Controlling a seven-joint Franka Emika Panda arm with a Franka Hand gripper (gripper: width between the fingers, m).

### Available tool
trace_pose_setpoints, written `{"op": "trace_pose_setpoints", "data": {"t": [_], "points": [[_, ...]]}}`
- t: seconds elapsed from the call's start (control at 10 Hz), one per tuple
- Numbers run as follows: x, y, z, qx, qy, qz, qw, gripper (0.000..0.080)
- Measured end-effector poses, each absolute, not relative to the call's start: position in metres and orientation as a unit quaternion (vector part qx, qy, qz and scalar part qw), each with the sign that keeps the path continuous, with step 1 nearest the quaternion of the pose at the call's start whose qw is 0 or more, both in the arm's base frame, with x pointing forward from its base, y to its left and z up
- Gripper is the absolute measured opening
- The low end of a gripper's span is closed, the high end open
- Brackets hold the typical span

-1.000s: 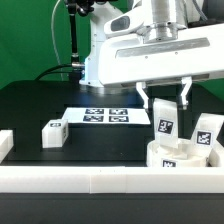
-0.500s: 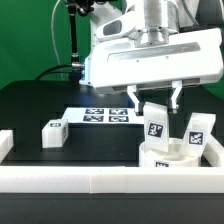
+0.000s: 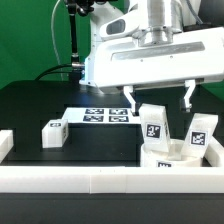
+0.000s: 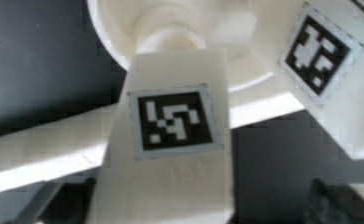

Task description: Assemble stool

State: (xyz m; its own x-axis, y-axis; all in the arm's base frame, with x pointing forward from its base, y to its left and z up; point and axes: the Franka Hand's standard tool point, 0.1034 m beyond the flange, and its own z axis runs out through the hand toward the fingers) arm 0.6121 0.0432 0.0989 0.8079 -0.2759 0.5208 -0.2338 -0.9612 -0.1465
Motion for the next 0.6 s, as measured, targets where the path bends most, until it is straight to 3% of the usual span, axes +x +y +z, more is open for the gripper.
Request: {"op": "trace_pose_setpoints", "data": {"t": [0.6], "points": [[0.621, 0.023, 0.133, -0.958, 0.109, -0.265, 0.034, 0.0649]]}}
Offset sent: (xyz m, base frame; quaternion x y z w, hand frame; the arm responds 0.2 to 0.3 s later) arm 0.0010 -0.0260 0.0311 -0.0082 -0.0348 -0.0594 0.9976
